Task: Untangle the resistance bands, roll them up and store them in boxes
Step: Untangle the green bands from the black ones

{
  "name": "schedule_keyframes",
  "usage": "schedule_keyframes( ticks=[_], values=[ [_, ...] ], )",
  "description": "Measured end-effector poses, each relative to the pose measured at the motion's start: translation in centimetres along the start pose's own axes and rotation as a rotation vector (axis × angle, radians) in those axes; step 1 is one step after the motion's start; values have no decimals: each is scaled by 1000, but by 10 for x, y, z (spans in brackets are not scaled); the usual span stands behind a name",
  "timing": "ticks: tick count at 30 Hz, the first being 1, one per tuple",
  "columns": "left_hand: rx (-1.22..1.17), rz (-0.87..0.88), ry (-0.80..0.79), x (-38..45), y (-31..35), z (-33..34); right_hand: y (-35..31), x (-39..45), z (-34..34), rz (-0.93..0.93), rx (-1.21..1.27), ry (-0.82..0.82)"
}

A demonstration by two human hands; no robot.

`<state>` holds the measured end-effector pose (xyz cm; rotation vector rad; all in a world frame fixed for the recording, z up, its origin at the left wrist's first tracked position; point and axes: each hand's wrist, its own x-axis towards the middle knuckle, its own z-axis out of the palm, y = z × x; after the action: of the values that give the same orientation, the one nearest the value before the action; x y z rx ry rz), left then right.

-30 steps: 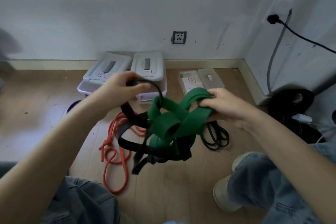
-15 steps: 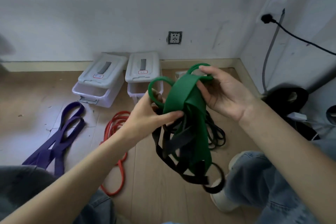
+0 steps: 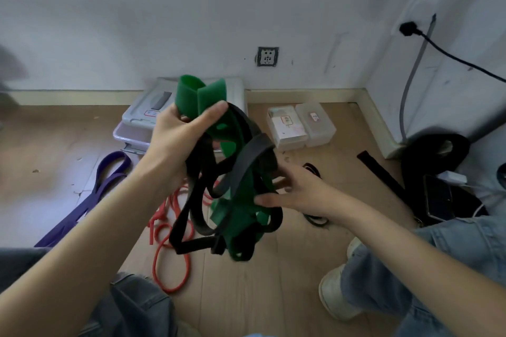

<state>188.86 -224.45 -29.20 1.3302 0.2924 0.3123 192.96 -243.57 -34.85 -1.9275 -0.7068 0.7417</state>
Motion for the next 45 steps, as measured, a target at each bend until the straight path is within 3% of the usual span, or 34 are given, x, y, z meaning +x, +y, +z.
schedule_keyframes(
  ticks=[2, 5, 10, 11, 14, 16, 17, 20, 23, 24, 28, 30, 32, 37, 39, 41, 43, 45],
  values=[
    [-40, -15, 24, 4, 3, -6, 0, 4, 1, 45, -28, 111],
    [105, -21, -23, 11, 1, -18, -12, 5, -13, 209, 318, 225],
    [937, -367, -276, 14, -28, -34, -35, -4, -42, 218, 565, 336],
    [937, -420, -310, 13, -27, -32, -37, -4, -43, 216, 580, 352],
    [419, -564, -590, 6, -14, -30, -38, -2, -39, 214, 579, 367],
    [284, -500, -773, -12, -17, -17, -39, 1, -32, 220, 596, 365],
    [289, -437, -783, -21, -25, -6, -39, 1, -28, 229, 606, 358],
    [328, -260, -533, -34, -40, 14, -41, -2, -26, 229, 623, 298],
    [216, -264, -218, -21, -26, 8, -48, -11, -42, 83, 725, 196],
    [145, -267, -149, -16, -20, 4, -52, -15, -47, 35, 656, 176],
    [150, -224, -107, -11, -7, 5, -57, -17, -33, 55, 38, 85],
    [200, -270, -138, -12, -7, 7, -55, -14, -21, 63, 39, 73],
    [220, -329, -140, -11, -7, 5, -52, -12, -19, 72, 138, 158],
    [329, -398, -189, -2, 4, -14, -36, -5, -55, 105, 199, 681],
    [351, -388, -205, 1, 11, -19, -35, -4, -66, 88, 196, 713],
    [325, -365, -199, 3, 18, -23, -32, -3, -68, 125, 17, 567],
    [261, -353, -159, 5, 20, -24, -33, -7, -61, 192, -166, 283],
    [163, -384, -111, 3, 21, -23, -35, -11, -56, 142, -118, 116]
  ],
)
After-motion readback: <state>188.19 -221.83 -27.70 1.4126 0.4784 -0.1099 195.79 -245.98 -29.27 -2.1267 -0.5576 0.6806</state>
